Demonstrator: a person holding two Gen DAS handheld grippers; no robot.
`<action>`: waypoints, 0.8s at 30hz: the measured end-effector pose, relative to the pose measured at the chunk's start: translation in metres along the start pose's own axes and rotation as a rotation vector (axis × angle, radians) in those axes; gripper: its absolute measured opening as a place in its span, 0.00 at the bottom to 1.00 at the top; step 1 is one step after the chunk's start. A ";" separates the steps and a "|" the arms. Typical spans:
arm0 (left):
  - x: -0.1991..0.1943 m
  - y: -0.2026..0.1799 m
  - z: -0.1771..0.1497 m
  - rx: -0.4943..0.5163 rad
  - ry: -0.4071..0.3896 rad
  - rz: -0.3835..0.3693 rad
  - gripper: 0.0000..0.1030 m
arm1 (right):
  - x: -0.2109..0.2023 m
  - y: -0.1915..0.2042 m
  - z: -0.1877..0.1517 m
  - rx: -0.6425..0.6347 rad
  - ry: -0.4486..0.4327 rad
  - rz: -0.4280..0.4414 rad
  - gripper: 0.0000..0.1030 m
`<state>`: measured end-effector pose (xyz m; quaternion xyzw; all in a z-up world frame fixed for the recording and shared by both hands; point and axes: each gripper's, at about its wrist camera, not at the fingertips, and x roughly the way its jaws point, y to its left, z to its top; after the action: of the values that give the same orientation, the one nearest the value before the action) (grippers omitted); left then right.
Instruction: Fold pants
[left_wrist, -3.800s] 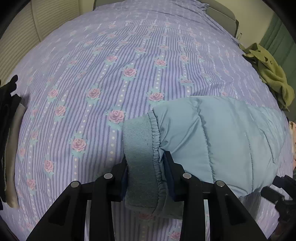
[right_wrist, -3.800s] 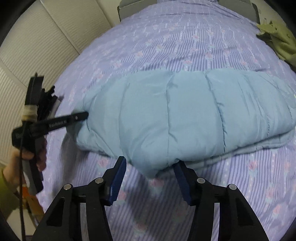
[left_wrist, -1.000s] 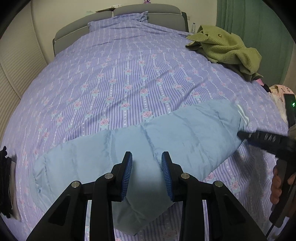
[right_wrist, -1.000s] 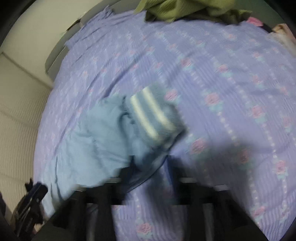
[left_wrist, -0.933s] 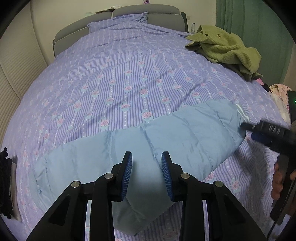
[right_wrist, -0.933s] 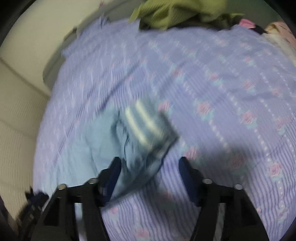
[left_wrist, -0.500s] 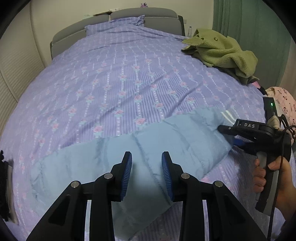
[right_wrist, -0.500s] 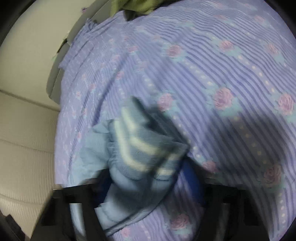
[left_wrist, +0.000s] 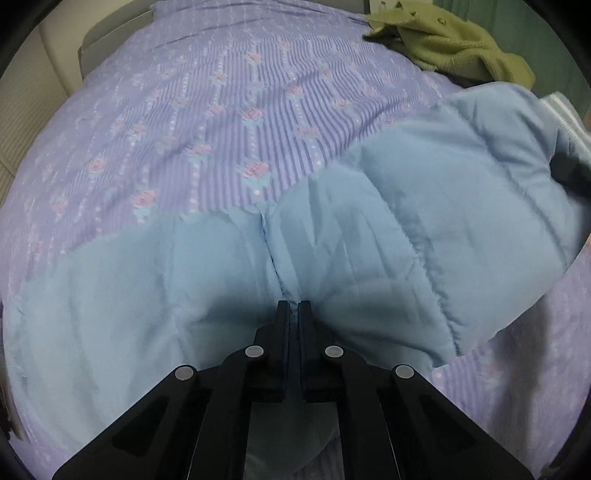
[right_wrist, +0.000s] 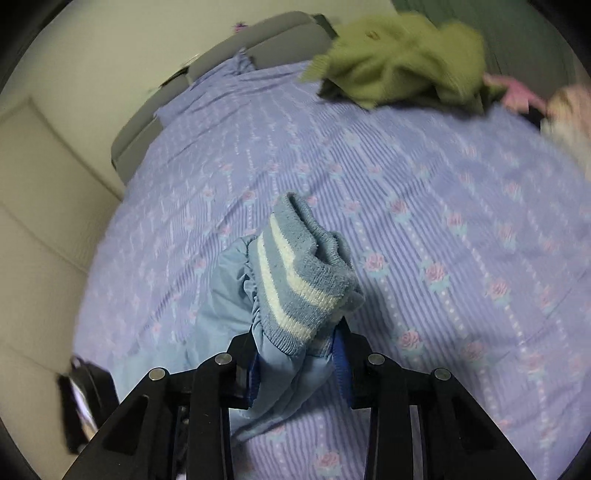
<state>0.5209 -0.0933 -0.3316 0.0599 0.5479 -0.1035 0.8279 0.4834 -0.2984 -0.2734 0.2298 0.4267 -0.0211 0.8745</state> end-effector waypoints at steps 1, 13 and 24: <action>-0.019 0.009 0.001 -0.035 -0.041 -0.015 0.08 | -0.008 0.007 0.001 -0.035 -0.017 -0.023 0.33; -0.189 0.181 -0.091 -0.298 -0.190 0.148 0.32 | -0.070 0.206 -0.036 -0.416 -0.112 0.023 0.33; -0.195 0.277 -0.172 -0.408 -0.157 0.173 0.25 | 0.018 0.363 -0.169 -0.766 0.085 0.018 0.33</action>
<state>0.3590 0.2331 -0.2240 -0.0703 0.4842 0.0763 0.8688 0.4554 0.1002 -0.2373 -0.1090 0.4376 0.1570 0.8787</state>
